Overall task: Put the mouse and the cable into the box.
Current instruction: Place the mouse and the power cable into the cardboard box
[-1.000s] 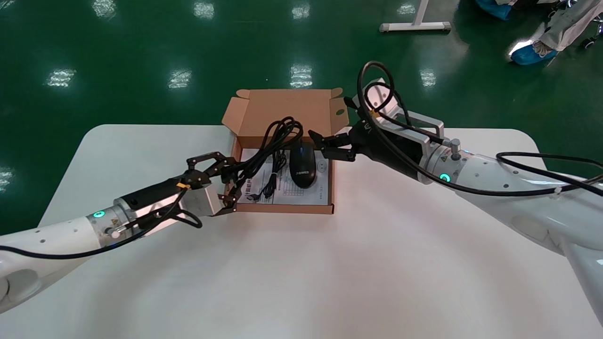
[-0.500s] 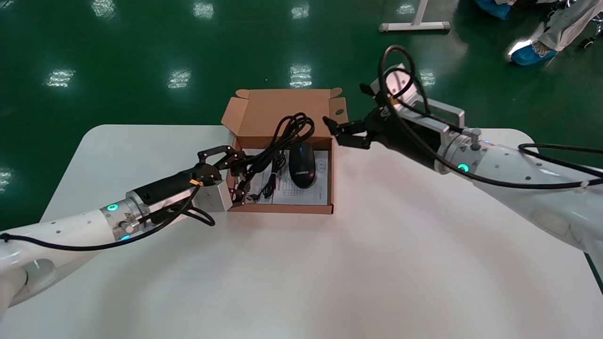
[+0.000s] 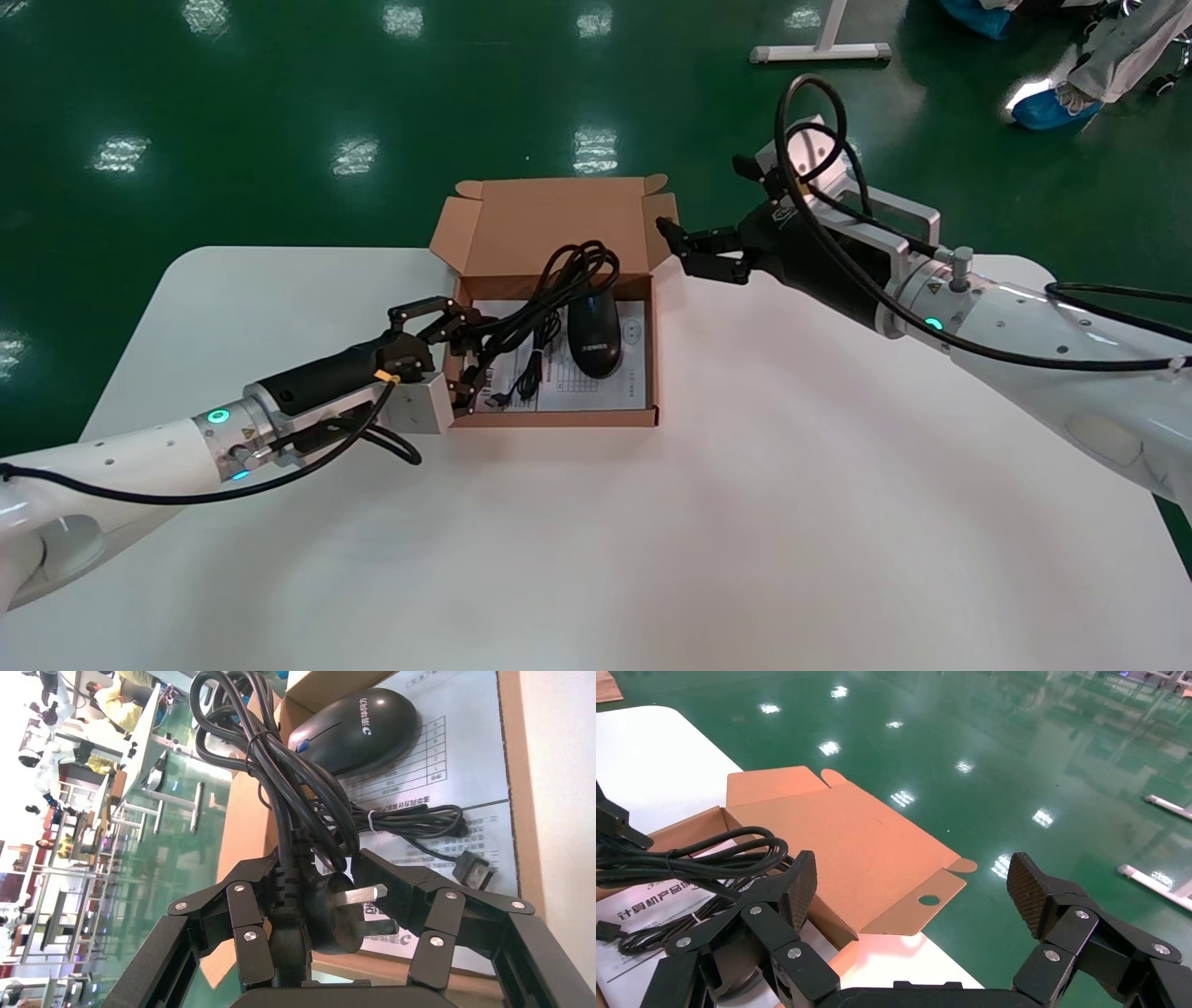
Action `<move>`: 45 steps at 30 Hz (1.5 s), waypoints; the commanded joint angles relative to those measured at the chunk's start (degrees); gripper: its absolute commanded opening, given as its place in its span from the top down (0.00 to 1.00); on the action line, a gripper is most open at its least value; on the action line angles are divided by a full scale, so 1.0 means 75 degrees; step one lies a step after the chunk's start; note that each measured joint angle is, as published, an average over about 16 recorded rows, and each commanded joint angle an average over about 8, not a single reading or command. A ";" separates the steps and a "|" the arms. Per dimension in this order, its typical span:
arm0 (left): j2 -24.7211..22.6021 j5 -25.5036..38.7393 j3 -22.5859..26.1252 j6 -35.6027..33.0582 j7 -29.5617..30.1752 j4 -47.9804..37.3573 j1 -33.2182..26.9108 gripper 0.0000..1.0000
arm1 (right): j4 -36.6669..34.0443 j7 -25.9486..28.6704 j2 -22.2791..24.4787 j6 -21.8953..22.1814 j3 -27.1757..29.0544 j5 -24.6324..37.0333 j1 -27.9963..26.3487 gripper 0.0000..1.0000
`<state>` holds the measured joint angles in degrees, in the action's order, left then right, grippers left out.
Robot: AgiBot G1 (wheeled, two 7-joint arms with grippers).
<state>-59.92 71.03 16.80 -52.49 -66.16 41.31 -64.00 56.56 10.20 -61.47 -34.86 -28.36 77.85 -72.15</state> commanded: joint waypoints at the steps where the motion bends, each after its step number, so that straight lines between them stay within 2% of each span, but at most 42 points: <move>1: 0.0006 0.0013 0.0001 0.0019 -0.0019 -0.0011 0.0019 0.64 | 0.0003 0.0004 0.0000 0.0002 -0.0002 0.0003 0.0001 0.00; 6: 0.0005 0.0114 0.0060 0.0059 0.0018 -0.0030 -0.0028 0.03 | 0.0005 0.0006 0.0007 0.0007 0.0002 -0.0004 -0.0001 0.00; 7: 0.0003 0.0125 0.0067 0.0063 0.0024 -0.0032 -0.0035 0.00 | 0.0005 0.0006 0.0008 0.0008 0.0003 -0.0005 -0.0001 0.00; 29: 0.0014 0.0012 0.0006 0.0024 0.0060 -0.0001 -0.0020 0.00 | 0.0003 0.0007 0.0001 0.0004 -0.0004 0.0004 0.0003 0.00; 45: 0.0361 -0.1308 -0.0831 -0.0186 0.1013 0.0668 0.0052 0.00 | 0.0044 -0.0015 -0.0008 0.0048 0.0041 -0.0035 0.0000 0.00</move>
<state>-57.36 62.01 11.10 -54.04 -59.23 46.06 -63.77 57.51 9.66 -61.85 -33.76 -27.22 76.71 -71.88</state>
